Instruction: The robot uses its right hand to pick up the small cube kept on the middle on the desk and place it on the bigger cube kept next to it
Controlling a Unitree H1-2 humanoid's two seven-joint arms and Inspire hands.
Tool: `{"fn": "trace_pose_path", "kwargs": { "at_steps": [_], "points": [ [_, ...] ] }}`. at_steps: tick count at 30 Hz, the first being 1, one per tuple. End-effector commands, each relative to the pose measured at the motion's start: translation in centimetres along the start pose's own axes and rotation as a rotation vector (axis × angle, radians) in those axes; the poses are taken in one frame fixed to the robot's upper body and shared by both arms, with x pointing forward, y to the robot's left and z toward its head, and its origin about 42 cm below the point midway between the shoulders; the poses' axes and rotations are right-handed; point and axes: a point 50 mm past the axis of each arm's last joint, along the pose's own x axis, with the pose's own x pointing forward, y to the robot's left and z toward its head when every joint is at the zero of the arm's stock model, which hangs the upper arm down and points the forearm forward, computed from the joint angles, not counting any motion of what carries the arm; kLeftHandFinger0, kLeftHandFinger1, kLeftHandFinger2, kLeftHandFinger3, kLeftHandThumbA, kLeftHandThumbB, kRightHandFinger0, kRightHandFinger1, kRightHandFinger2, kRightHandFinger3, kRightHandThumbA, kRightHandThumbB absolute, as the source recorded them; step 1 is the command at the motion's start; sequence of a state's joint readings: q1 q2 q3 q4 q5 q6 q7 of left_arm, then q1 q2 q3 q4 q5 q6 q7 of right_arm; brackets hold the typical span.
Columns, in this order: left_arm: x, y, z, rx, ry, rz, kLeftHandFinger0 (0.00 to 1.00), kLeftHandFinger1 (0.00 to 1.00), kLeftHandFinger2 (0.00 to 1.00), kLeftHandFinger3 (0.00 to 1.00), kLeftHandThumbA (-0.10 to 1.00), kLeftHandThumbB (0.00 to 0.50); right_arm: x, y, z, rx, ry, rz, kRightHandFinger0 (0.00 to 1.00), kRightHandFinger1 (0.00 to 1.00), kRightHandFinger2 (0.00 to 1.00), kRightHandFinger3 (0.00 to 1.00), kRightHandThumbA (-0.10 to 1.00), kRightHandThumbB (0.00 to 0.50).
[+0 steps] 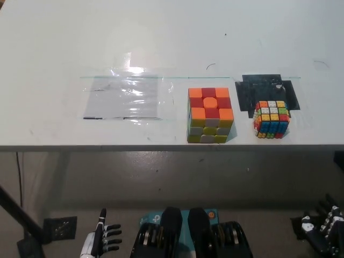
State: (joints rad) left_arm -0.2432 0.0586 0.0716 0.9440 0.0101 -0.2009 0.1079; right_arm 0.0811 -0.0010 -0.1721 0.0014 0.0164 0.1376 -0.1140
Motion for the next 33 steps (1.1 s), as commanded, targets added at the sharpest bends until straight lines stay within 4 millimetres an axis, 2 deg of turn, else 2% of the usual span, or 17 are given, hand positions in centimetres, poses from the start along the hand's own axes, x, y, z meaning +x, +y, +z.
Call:
{"fn": "trace_pose_path", "kwargs": {
  "at_steps": [1,2,3,4,9,10,12,14,15,16,17,20,22,26,29,32,33],
  "points": [
    [0.5,0.6,1.5,-0.002,-0.052,0.015,0.79,0.69,0.72,0.66,1.0,0.227,-0.6,-0.7,2.2,0.056,-0.02,0.032,0.77,0.92,0.99,1.0,0.5,0.103],
    [0.5,0.6,1.6,-0.002,-0.058,0.016,0.76,0.67,0.71,0.64,1.0,0.226,-0.7,-0.8,3.0,0.06,-0.059,0.044,0.75,0.91,0.98,1.0,0.48,0.091],
    [0.4,0.6,1.5,0.022,-0.057,0.014,0.81,0.72,0.77,0.7,1.0,0.233,-0.8,-0.9,3.6,0.056,-0.074,0.045,0.73,0.88,0.97,1.0,0.46,0.104],
    [0.3,0.6,1.5,0.024,-0.054,0.02,0.81,0.73,0.77,0.7,1.0,0.231,-0.9,-1.0,4.6,0.037,-0.103,0.045,0.71,0.89,0.96,1.0,0.47,0.126],
    [0.3,0.7,1.7,0.013,-0.058,0.026,0.8,0.7,0.72,0.65,1.0,0.235,-0.9,-1.1,8.7,-0.027,-0.243,0.076,0.72,0.96,1.0,1.0,0.44,0.104],
    [0.4,0.7,1.8,0.007,-0.058,0.029,0.82,0.71,0.72,0.63,1.0,0.251,-0.8,-1.1,10.6,-0.051,-0.298,0.105,0.75,0.98,1.0,1.0,0.52,0.15],
    [0.5,0.7,1.8,-0.012,-0.061,0.025,0.76,0.67,0.69,0.62,1.0,0.234,-0.8,-1.2,12.5,-0.067,-0.355,0.127,0.75,0.96,1.0,1.0,0.53,0.169],
    [0.5,0.8,1.9,-0.008,-0.067,0.021,0.75,0.66,0.69,0.63,1.0,0.213,-0.9,-1.2,13.8,-0.07,-0.394,0.15,0.73,0.93,1.0,1.0,0.5,0.157],
    [0.6,0.8,1.8,0.006,-0.072,0.025,0.7,0.62,0.66,0.6,1.0,0.197,-1.0,-1.2,15.7,-0.078,-0.458,0.175,0.69,0.88,0.98,1.0,0.34,0.101],
    [0.5,0.8,1.8,0.021,-0.066,0.026,0.71,0.64,0.67,0.61,1.0,0.207,-1.0,-1.2,16.5,-0.096,-0.481,0.176,0.67,0.85,0.96,1.0,0.3,0.083],
    [0.6,0.8,1.8,0.014,-0.066,0.026,0.68,0.61,0.65,0.58,1.0,0.203,-1.0,-1.1,17.4,-0.121,-0.501,0.169,0.67,0.83,0.95,1.0,0.32,0.111],
    [0.7,0.9,1.8,0.011,-0.067,0.022,0.67,0.6,0.65,0.58,1.0,0.216,-1.0,-1.0,19.3,-0.166,-0.558,0.172,0.69,0.82,0.93,1.0,0.34,0.128],
    [0.7,0.9,1.8,0.027,-0.068,0.027,0.73,0.65,0.69,0.62,1.0,0.231,-0.8,-0.6,21.2,-0.226,-0.633,0.176,0.72,0.85,0.93,1.0,0.38,0.131],
    [0.6,0.8,1.9,0.019,-0.068,0.024,0.68,0.62,0.66,0.61,1.0,0.216,-0.1,0.0,23.2,-0.261,-0.682,0.196,0.73,0.85,0.93,1.0,0.44,0.163],
    [0.6,0.9,1.9,0.026,-0.063,0.025,0.7,0.64,0.68,0.62,1.0,0.225,1.3,1.0,24.0,-0.301,-0.728,0.221,0.65,0.73,0.87,1.0,0.53,0.21],
    [0.6,1.0,1.8,0.013,-0.066,0.019,0.74,0.66,0.7,0.63,1.0,0.238,2.0,1.6,24.2,-0.324,-0.737,0.233,0.58,0.67,0.83,1.0,0.55,0.22],
    [0.6,1.0,1.8,0.011,-0.066,0.021,0.71,0.64,0.69,0.62,1.0,0.236,2.3,1.9,24.3,-0.33,-0.739,0.241,0.51,0.61,0.83,1.0,0.55,0.216]
  ]
}}
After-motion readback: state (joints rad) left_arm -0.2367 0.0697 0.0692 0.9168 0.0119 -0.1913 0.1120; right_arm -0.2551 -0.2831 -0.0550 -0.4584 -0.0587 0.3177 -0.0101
